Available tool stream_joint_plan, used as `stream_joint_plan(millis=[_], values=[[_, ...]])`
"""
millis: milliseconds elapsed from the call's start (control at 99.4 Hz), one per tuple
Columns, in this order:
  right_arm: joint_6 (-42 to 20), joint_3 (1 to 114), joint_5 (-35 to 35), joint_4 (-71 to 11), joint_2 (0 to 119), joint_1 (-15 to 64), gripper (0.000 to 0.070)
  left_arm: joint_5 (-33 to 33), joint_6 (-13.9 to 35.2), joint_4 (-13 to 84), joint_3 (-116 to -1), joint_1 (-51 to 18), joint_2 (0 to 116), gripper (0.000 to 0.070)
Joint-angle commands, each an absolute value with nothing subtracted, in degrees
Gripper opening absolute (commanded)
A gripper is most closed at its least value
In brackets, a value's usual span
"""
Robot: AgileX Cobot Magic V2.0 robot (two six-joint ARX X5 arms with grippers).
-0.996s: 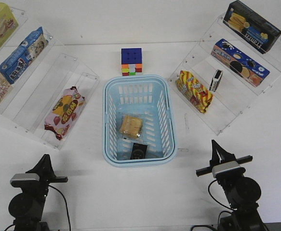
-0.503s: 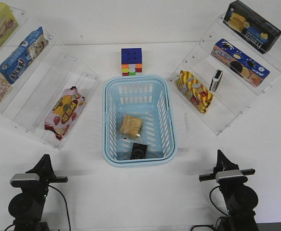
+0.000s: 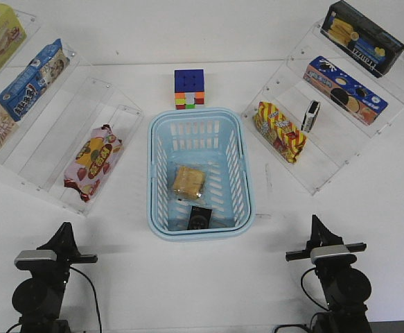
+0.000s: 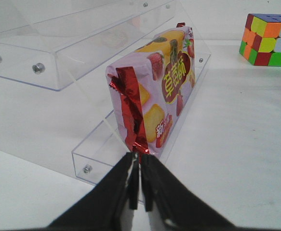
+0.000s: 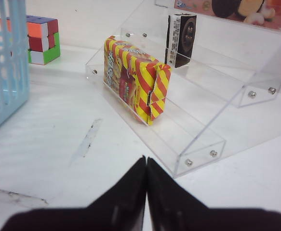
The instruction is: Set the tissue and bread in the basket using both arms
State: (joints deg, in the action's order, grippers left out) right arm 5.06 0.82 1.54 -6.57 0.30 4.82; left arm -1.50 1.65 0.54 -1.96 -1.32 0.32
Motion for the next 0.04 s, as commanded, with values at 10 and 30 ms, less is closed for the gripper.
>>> stream_joint_plan(millis=[10, 30], values=[[4.3, 0.7, 1.5, -5.8, 0.1, 4.8, 0.0005, -1.5, 2.0, -0.1, -0.9, -1.2, 0.2, 0.0001], [4.3, 0.7, 1.5, -5.8, 0.1, 4.8, 0.0005, -1.5, 2.0, -0.1, -0.9, -1.2, 0.2, 0.0001]])
